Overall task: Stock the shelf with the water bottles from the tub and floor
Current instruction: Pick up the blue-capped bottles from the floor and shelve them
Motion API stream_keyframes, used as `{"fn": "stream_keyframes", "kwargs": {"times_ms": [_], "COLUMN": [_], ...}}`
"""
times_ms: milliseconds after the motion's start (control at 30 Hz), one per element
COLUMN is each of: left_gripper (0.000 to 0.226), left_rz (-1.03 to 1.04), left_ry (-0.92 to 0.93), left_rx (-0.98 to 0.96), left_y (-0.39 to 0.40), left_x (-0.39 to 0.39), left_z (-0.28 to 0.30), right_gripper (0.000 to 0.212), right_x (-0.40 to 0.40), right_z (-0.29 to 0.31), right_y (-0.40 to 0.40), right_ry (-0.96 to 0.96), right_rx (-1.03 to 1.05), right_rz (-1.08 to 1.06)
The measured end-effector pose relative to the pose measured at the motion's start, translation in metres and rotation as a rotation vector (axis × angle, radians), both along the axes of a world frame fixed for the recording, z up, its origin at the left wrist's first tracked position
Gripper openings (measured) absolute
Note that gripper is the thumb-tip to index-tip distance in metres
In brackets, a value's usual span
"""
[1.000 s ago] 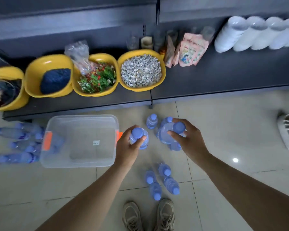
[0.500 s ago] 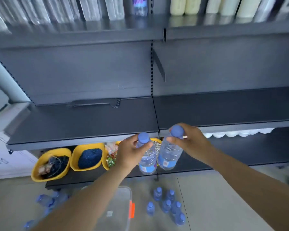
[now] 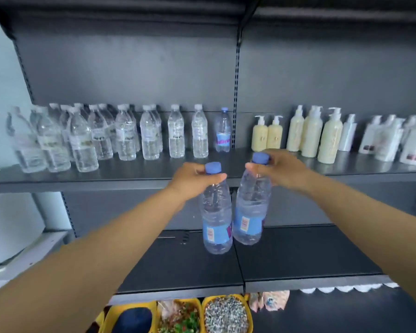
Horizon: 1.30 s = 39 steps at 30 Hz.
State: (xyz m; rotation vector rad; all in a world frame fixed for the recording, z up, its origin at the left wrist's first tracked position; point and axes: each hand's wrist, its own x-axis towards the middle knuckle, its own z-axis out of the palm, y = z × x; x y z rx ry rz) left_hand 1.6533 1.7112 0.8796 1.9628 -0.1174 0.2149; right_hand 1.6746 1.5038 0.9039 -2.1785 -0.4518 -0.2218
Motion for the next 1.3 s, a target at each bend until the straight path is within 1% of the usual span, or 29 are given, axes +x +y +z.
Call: {"fn": "stream_keyframes", "kwargs": {"times_ms": [67,167,300,367,500,667,800,933,1167,1233,1300], "left_gripper": [0.025,0.028,0.034,0.039,0.04,0.035,0.03,0.034,0.032,0.028,0.027], "left_rz": [-0.027,-0.058,-0.051,-0.031,-0.01,-0.002,0.001,0.01,0.0,-0.005,-0.011], "left_ry": [0.0,-0.02,-0.052,-0.059,-0.081,-0.095,-0.088,-0.086,-0.056,-0.05,-0.037], "left_rx": [-0.013,-0.02,-0.051,-0.097,-0.126,-0.115,-0.102,-0.077,-0.028,-0.016,-0.019], "left_y": [0.019,0.043,0.065,0.074,0.085,0.087,0.088,0.085,0.083,0.083,0.083], "left_x": [0.009,0.027,0.058,0.079,0.117,0.158,0.191,0.225,0.264,0.27,0.276], "left_z": [0.031,0.063,0.086,0.088,0.089,0.096,0.095,0.089,0.085,0.087,0.088], "right_gripper": [0.019,0.03,0.022,0.019,0.024,0.037,0.026,0.03,0.023,0.026,0.032], "right_x": [0.011,0.032,0.059,0.076,0.119,0.172,0.219,0.266,0.336,0.352,0.368], "right_z": [0.025,0.048,0.065,0.071,0.078,0.082,0.081,0.073,0.059,0.053,0.049], "right_y": [0.019,0.046,0.073,0.081,0.086,0.08,0.075,0.073,0.08,0.084,0.087], "right_ry": [0.021,0.037,0.0,-0.035,-0.086,-0.115,-0.128,-0.111,-0.091,-0.078,-0.067], "right_rx": [0.017,0.092,0.156,0.165,0.174,0.214,0.212,0.209,0.091,0.082,0.105], "right_rz": [-0.018,-0.038,-0.125,-0.171,-0.281,-0.37,-0.357,-0.321,-0.32,-0.317,-0.317]}}
